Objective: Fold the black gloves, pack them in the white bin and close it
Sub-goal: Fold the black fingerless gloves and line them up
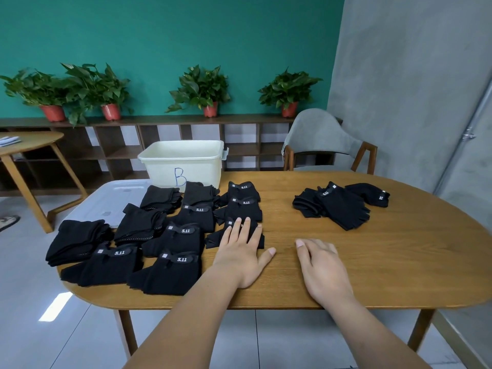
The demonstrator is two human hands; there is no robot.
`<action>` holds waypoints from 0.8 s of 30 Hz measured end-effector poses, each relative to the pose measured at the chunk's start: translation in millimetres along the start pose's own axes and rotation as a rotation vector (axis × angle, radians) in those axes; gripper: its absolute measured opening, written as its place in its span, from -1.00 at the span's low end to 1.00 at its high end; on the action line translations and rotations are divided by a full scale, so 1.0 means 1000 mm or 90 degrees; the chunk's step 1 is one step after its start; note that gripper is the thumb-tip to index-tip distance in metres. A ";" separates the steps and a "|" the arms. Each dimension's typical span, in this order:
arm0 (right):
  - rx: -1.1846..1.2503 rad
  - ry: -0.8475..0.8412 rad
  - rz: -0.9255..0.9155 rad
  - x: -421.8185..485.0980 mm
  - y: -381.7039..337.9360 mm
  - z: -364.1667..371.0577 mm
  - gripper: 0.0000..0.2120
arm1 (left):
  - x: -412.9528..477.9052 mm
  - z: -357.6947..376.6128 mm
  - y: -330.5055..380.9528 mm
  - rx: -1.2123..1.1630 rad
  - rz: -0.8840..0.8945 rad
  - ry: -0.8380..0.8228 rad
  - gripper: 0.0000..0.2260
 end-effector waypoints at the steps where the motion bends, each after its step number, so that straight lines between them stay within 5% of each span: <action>1: -0.001 0.000 -0.002 0.000 0.000 0.000 -0.53 | 0.000 0.000 0.000 0.000 0.000 0.000 -0.24; 11: 0.096 0.048 0.030 0.000 0.002 -0.012 -0.61 | -0.010 -0.031 0.020 0.026 0.107 0.172 -0.37; 21: 0.294 0.138 0.198 0.011 0.041 -0.028 -0.72 | 0.003 -0.029 0.090 -0.116 0.110 0.118 -0.41; 24: 0.226 0.129 0.199 0.021 0.055 -0.036 -0.69 | 0.001 -0.017 0.110 -0.158 0.087 0.088 -0.41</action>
Point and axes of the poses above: each hand's wrist, its own x-axis towards the middle knuckle, its own z-axis out of the palm, y = z × x, the point moved 10 cm from there along x, towards the middle knuckle, and after that the axes turned 15 degrees about y, right-handed, at the moved point
